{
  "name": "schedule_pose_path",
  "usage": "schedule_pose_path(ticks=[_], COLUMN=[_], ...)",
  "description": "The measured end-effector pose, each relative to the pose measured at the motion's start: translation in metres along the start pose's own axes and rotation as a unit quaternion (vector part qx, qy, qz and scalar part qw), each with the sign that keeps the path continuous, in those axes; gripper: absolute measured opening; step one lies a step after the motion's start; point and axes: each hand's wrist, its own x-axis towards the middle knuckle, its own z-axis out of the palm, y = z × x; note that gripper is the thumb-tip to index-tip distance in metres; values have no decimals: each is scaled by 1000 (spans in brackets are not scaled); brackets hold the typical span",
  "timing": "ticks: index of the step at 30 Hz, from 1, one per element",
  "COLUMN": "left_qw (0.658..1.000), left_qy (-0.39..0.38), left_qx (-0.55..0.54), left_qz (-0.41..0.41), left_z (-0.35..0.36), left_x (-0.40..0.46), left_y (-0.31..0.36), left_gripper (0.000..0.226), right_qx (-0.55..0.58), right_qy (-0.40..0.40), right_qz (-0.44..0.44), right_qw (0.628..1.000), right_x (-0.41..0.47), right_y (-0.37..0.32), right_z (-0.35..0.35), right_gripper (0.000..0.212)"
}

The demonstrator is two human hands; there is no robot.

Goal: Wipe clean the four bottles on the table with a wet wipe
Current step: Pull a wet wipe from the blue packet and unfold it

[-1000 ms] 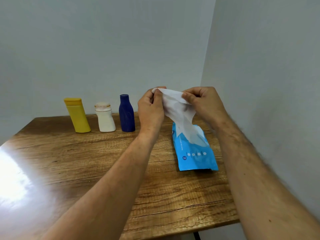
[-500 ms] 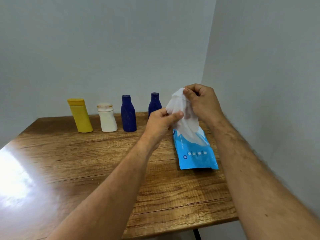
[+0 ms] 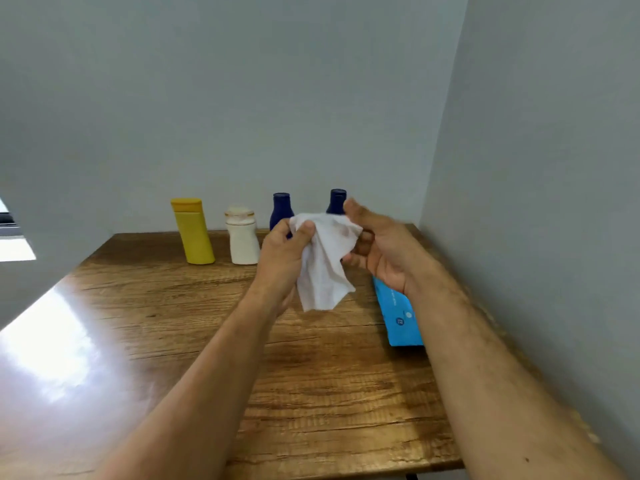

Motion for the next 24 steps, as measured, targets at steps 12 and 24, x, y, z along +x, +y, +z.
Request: schedule_pose_path(ticks=[12,24], left_qw=[996,997], left_qy=[78,69], left_qx=[-26,-9], left_qz=[26,-35], left_z=[-81,-93], left_x=[12,15], left_y=[-3,-8], left_gripper=[20,24], right_qx=[-69,-39], right_qy=[-38,-9], right_qz=[114,17], right_qw=[990,999], right_x=[51,62], right_y=[39,60], right_z=[53,68], right_gripper=[29,29])
